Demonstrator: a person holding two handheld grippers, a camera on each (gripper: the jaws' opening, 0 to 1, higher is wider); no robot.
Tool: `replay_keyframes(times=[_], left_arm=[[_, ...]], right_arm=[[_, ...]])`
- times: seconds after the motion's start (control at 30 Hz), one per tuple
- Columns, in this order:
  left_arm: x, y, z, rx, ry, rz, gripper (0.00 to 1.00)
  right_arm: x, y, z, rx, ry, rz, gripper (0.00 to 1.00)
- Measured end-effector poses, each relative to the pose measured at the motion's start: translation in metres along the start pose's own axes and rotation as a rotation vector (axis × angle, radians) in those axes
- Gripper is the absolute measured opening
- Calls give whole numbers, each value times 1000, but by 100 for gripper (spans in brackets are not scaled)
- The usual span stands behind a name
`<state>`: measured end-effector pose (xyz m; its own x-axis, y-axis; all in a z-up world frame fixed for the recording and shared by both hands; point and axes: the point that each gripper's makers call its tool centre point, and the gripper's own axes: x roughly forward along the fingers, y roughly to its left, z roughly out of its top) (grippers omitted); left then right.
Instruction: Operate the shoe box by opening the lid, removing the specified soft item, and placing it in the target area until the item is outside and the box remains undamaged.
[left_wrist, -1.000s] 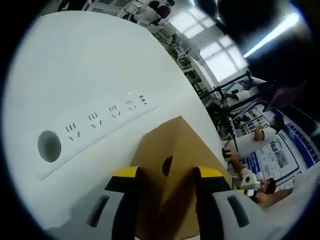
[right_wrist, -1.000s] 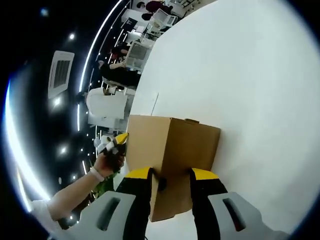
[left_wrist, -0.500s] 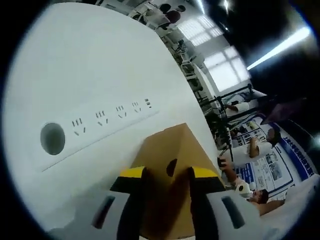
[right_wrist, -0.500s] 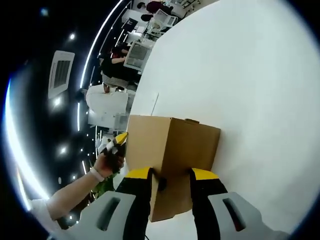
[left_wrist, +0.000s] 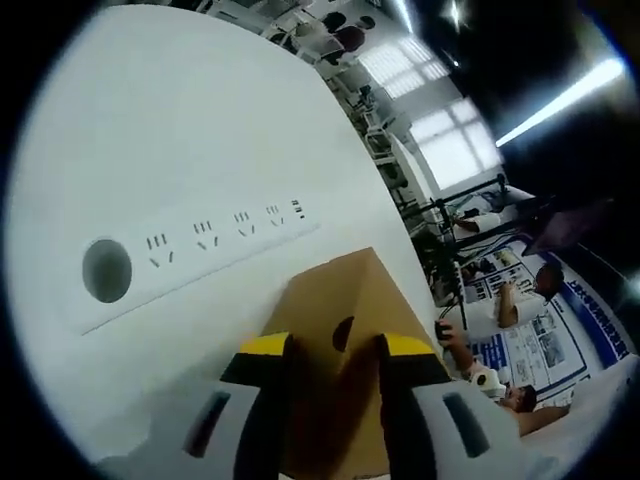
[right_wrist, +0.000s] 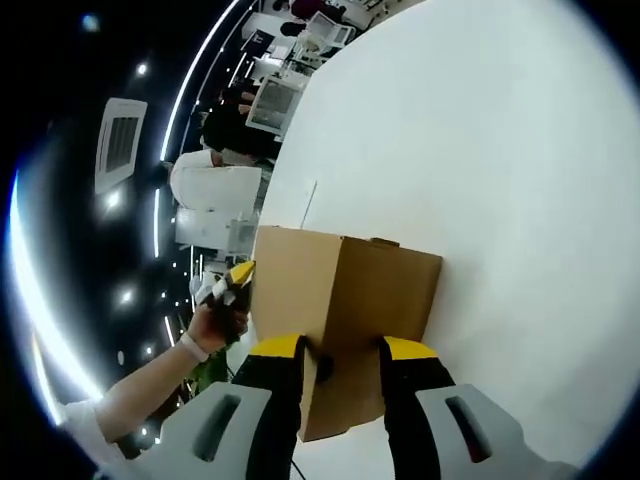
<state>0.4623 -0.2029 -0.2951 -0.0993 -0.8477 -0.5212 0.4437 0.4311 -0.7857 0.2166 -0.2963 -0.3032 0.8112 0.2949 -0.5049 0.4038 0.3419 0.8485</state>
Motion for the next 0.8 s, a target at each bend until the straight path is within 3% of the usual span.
replay_keyframes(times=[0.8], left_arm=[[-12, 3, -5, -45, -74, 12, 33]], right_arm=[[2, 1, 6, -32, 8, -8, 29]])
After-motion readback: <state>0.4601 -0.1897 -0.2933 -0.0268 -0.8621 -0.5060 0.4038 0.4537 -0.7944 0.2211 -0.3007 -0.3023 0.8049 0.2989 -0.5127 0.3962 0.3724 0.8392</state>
